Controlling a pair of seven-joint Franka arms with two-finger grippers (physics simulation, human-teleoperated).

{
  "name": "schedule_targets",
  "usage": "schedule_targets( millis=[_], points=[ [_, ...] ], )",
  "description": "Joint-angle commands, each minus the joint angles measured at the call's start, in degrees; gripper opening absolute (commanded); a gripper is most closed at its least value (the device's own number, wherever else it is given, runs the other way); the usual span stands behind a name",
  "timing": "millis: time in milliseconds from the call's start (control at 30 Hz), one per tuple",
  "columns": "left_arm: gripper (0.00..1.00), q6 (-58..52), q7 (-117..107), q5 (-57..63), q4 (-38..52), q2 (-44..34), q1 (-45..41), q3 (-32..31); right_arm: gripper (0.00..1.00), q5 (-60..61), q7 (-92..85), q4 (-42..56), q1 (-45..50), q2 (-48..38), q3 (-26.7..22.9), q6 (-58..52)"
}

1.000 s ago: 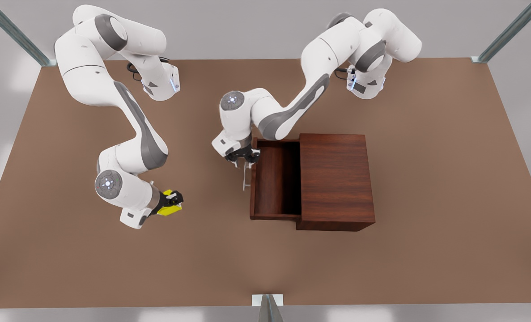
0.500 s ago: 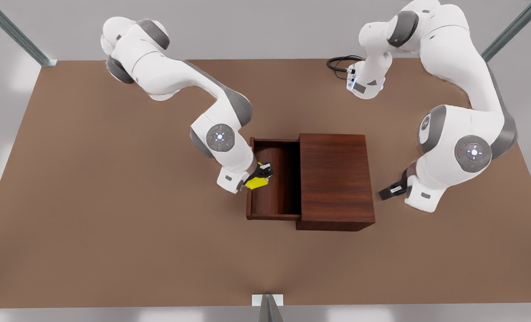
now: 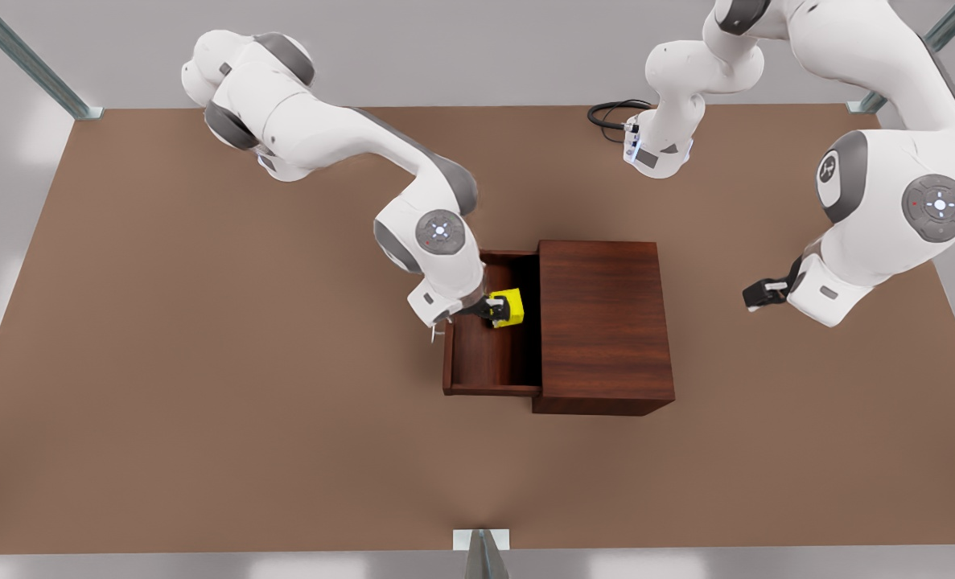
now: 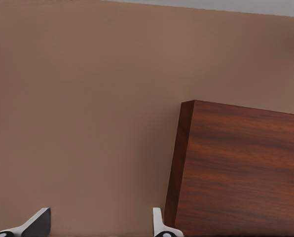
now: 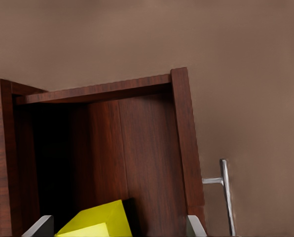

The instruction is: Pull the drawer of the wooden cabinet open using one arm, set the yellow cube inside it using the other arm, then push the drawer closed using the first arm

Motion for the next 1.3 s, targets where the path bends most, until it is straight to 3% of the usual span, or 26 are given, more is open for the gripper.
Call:
schedule_targets(
  millis=[0,67,133,200,233,300,400,433,500,567,867,1267],
  points=[
    [1.00,-0.4,12.6,-2.3,0.0,-0.1,-3.3,0.0,1.00,-0.3,5.4,-5.2,-6.5,-7.8,0.6,-6.8],
    [1.00,-0.2,-9.3,-4.8,0.0,1.2,-11.9,-0.1,1.00,0.6,-13.3,-15.4,-25.0,-20.9,9.6,-7.7],
    [1.00,0.7,-41.2,-10.4,0.5,2.8,-20.5,-0.1,1.00,10.2,-34.8,-17.0,-17.2,-27.4,-14.4,-14.5],
    [1.00,11.3,-74.6,-14.2,0.6,5.5,-27.5,0.0,1.00,16.8,-55.8,-21.3,-11.3,-30.0,-33.1,-13.3],
    [1.00,16.9,-86.9,-14.1,0.6,6.7,-30.2,0.0,1.00,17.6,-60.8,-25.1,-10.1,-30.9,-36.3,-10.2],
    [1.00,31.7,-121.1,-14.0,1.7,10.7,-35.8,0.0,1.00,18.8,-62.5,-24.7,-9.6,-30.0,-36.3,-10.0],
    [0.96,45.3,-151.2,-13.5,2.0,14.7,-38.5,0.1,1.00,16.6,-62.1,-22.6,-9.2,-29.4,-36.0,-11.1],
    [0.87,48.8,-154.8,-12.5,2.0,15.7,-39.4,0.2,1.00,16.8,-62.6,-21.9,-9.7,-29.3,-36.0,-11.4],
    [0.47,57.8,-165.1,-7.1,3.5,19.8,-42.6,0.3,1.00,17.0,-61.2,-21.3,-9.6,-29.3,-36.0,-11.9],
    [0.32,60.1,-170.1,-5.8,5.3,22.1,-43.7,0.4,1.00,17.1,-60.7,-21.5,-9.7,-29.3,-36.0,-12.0],
    [0.21,66.6,-172.7,-6.1,5.4,34.1,-47.8,1.1,1.00,17.0,-60.5,-21.3,-9.5,-29.3,-35.9,-13.2],
    [0.21,59.6,-158.2,-6.6,4.9,34.3,-46.6,1.1,1.00,16.6,-60.1,-19.9,-9.6,-29.3,-35.9,-13.2]
  ],
)
